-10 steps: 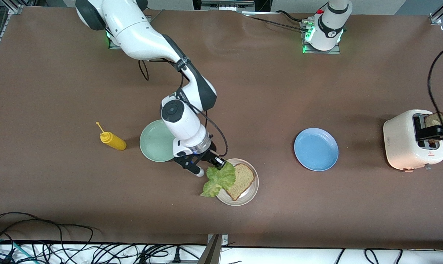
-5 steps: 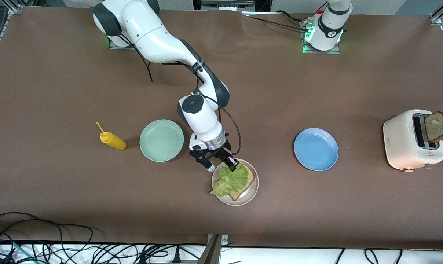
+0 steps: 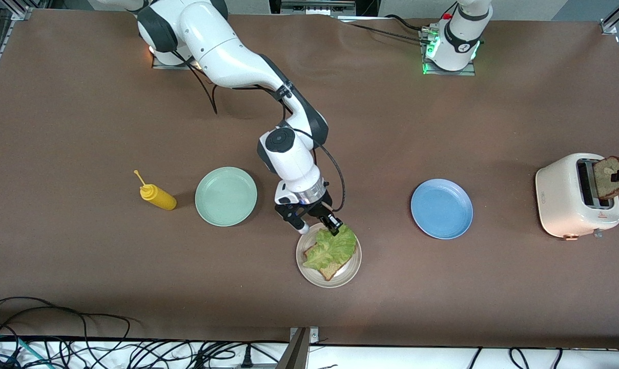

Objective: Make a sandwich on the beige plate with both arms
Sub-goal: 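Release the lettuce with the right gripper while the left gripper grasps the bread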

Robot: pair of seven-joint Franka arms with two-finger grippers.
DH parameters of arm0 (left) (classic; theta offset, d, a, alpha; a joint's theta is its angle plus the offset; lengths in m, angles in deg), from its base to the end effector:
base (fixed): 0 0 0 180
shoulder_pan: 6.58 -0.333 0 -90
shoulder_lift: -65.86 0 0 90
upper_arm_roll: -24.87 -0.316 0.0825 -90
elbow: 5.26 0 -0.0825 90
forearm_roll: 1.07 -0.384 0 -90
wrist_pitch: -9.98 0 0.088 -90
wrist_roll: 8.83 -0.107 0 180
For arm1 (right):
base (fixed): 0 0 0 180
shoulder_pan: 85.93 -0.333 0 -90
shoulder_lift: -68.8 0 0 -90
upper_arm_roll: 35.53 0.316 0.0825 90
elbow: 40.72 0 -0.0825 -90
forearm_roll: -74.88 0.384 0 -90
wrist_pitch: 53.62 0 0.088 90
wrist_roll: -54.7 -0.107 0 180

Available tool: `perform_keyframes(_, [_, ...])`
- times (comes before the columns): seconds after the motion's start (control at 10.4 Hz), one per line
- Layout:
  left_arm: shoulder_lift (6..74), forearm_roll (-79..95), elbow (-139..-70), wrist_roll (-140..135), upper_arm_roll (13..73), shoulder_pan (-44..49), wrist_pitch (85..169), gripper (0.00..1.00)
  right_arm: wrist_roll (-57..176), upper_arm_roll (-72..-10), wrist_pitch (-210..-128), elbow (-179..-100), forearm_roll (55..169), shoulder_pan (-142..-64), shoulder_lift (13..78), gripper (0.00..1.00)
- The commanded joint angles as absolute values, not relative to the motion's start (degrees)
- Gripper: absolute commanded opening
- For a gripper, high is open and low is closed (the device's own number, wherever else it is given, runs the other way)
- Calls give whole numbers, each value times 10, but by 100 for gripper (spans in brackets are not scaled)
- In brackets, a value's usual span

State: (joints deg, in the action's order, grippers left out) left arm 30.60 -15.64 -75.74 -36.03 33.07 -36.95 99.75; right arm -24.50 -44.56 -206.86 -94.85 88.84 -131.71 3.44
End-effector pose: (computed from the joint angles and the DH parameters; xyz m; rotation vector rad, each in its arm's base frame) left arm 0.6260 0.3095 0.3958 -3.0601 0.1641 0.4908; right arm 0.6304 0.5390 0.2377 -2.3813 0.9919 -0.3548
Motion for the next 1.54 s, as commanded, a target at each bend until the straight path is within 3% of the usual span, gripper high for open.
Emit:
perform_keyframes(0.0, [290, -177, -754, -370, 336, -382, 997, 91, -255, -456, -2095, -930, 893, -1323, 3, 0])
perform_keyframes(0.19, [282, -176, -755, -370, 336, -382, 997, 70, -254, -456, -2122, -946, 891, -1323, 3, 0])
perform_keyframes(0.29, [281, -176, -756, -370, 336, -382, 996, 52, -252, -456, -2132, -953, 891, -1323, 3, 31])
perform_keyframes(0.39, [282, -176, -759, -370, 336, -382, 996, 35, -255, -456, -2134, -953, 890, -1323, 3, 97])
perform_keyframes(0.48, [282, -176, -759, -370, 336, -382, 996, 18, -255, -456, -2136, -954, 890, -1323, 3, 100])
perform_keyframes(0.68, [282, -177, -758, -370, 336, -381, 995, 0, -255, -456, -2132, -954, 893, -1323, 9, 100])
perform_keyframes(0.87, [287, -177, -757, -370, 337, -380, 994, 0, -249, -455, -2088, -980, 892, -1319, 46, 100])
perform_keyframes(1.25, [339, -171, -750, -371, 344, -368, 969, 0, -58, -431, -1941, -1146, 898, -1249, 234, 100])
perform_keyframes(1.45, [396, -168, -750, -372, 359, -370, 938, 0, 41, -413, -1856, -1188, 898, -1208, 305, 100])
